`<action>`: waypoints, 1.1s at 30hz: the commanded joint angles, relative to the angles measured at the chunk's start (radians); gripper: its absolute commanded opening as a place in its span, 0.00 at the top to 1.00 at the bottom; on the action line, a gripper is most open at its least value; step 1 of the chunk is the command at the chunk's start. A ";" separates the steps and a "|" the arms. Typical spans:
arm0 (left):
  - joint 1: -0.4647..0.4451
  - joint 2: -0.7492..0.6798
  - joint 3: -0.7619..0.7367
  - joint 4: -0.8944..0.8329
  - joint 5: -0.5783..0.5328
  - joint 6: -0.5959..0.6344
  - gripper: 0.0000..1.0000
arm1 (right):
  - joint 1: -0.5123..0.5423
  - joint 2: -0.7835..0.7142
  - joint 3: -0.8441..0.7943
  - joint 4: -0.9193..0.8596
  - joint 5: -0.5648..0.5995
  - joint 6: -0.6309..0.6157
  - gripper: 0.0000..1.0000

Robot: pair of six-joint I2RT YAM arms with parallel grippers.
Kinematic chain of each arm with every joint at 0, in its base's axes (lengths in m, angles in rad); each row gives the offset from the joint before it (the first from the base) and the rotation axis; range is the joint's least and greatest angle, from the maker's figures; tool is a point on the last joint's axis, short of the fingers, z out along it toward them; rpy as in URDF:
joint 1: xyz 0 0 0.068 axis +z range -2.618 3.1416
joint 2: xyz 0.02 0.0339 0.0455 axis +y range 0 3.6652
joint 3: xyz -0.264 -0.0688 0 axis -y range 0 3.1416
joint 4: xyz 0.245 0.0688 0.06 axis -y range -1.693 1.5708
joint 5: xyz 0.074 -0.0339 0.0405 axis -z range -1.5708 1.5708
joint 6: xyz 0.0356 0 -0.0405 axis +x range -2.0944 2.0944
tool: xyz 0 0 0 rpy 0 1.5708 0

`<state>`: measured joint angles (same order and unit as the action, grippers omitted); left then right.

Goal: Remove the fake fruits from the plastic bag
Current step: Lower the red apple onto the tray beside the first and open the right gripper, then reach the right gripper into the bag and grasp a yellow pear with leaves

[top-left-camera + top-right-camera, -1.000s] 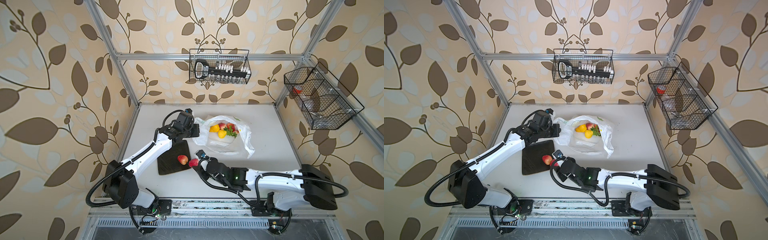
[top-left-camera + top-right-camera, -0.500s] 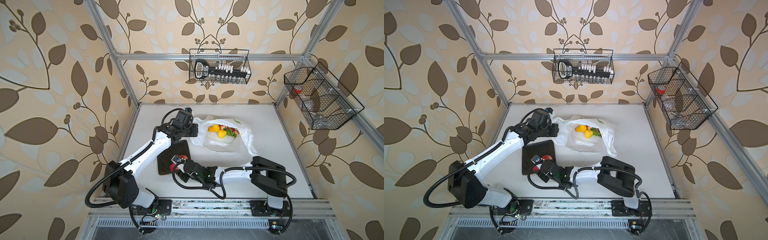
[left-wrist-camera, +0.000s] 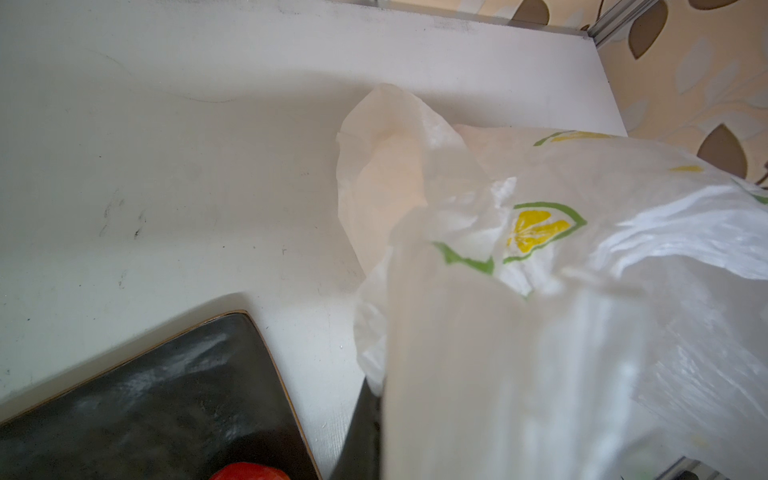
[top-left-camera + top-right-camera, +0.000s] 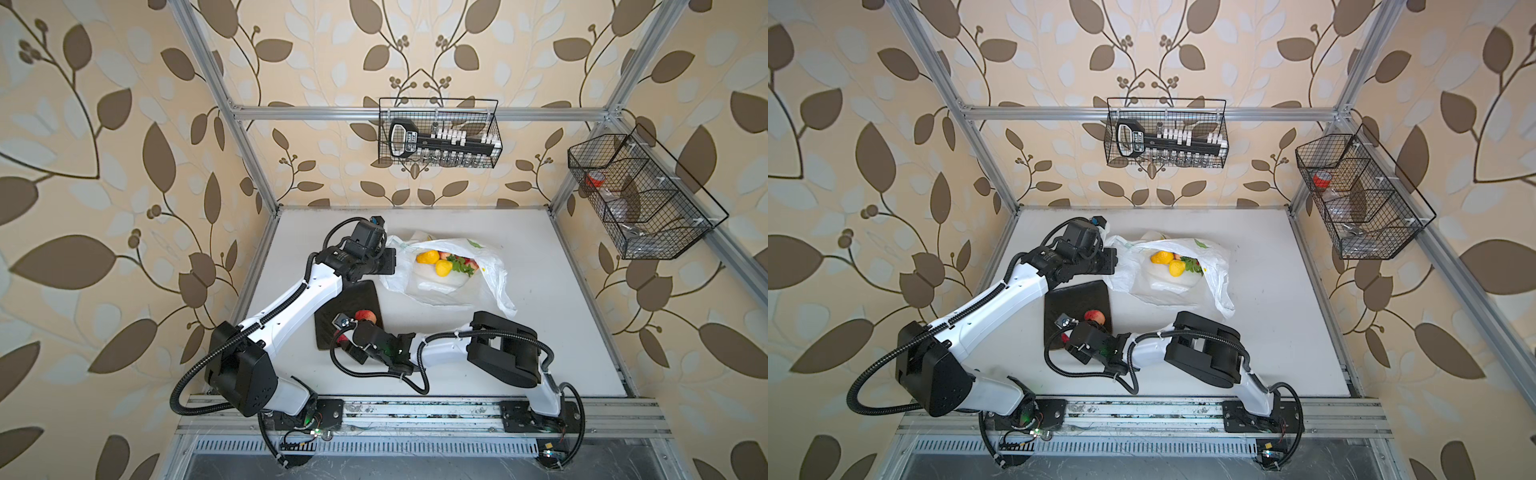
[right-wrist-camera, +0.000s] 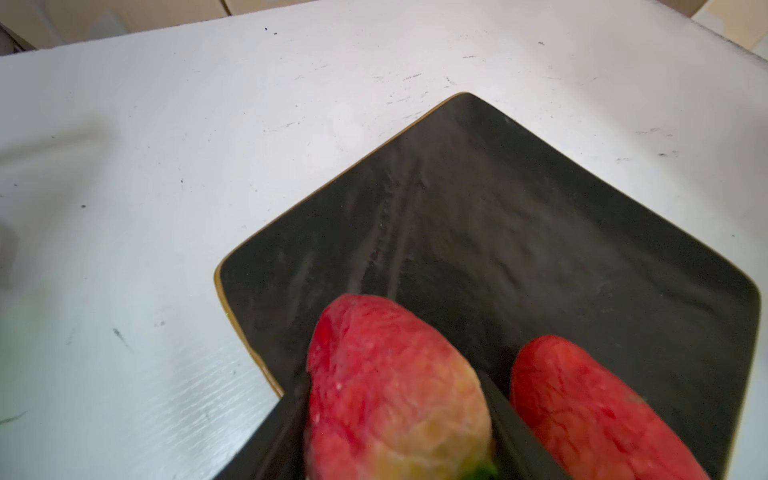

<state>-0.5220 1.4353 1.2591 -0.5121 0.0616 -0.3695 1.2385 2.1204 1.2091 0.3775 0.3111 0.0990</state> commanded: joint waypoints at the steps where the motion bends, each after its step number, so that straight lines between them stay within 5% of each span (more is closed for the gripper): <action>1: 0.010 -0.019 0.022 0.009 0.029 0.018 1.00 | -0.002 0.012 0.021 0.004 0.026 -0.008 0.30; 9: 0.010 -0.021 0.027 0.001 0.034 0.026 1.00 | 0.004 -0.094 -0.033 0.041 0.002 -0.025 0.22; 20: 0.010 -0.018 0.033 0.007 0.030 0.029 1.00 | 0.078 -0.499 -0.302 -0.007 0.058 0.010 0.26; 28: 0.010 -0.013 0.032 0.023 0.047 0.017 1.00 | 0.073 -0.820 -0.389 -0.323 0.307 0.224 0.33; 33: 0.010 -0.015 0.016 0.032 0.068 0.007 1.00 | -0.013 -0.901 -0.359 -0.487 0.336 0.410 0.37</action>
<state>-0.5220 1.4353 1.2591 -0.5030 0.0982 -0.3664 1.2694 1.2320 0.8310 0.0505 0.5793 0.3557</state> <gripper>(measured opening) 0.048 0.635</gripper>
